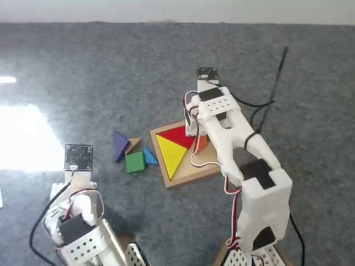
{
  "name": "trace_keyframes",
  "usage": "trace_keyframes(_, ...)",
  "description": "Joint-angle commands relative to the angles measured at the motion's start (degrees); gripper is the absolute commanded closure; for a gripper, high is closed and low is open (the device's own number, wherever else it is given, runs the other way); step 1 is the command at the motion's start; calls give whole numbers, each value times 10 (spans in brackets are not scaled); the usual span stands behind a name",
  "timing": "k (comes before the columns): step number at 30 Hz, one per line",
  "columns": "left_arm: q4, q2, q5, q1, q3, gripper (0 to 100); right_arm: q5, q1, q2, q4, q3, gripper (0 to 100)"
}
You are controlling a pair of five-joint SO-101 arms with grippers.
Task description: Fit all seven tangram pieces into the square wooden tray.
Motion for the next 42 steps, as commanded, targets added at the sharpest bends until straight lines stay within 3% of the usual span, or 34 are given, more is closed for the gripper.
trace_keyframes(1, 4, 1, 5, 4, -4, 986, -6, -10, -1, -7, -26, 929)
trace_keyframes(9, 4, 1, 5, 4, -4, 986, -7, -11, -1, -1, -25, 597)
trace_keyframes(13, 4, 1, 5, 4, -4, 986, -7, -28, -7, 9, -28, 519)
trace_keyframes(18, 4, 1, 5, 4, -4, 986, -1, -35, -25, 60, -62, 520)
trace_keyframes(26, 4, 1, 5, 4, -4, 986, 104, -32, -174, 112, -18, 520)
trace_keyframes(30, 4, 1, 5, 4, -4, 986, 170, -31, -331, 7, 151, 520)
trace_keyframes(36, 4, 1, 5, 4, -4, 986, 290, 19, -455, -268, 463, 530)
trace_keyframes(42, 4, 1, 5, 4, -4, 986, 302, 105, -393, -266, 474, 630)
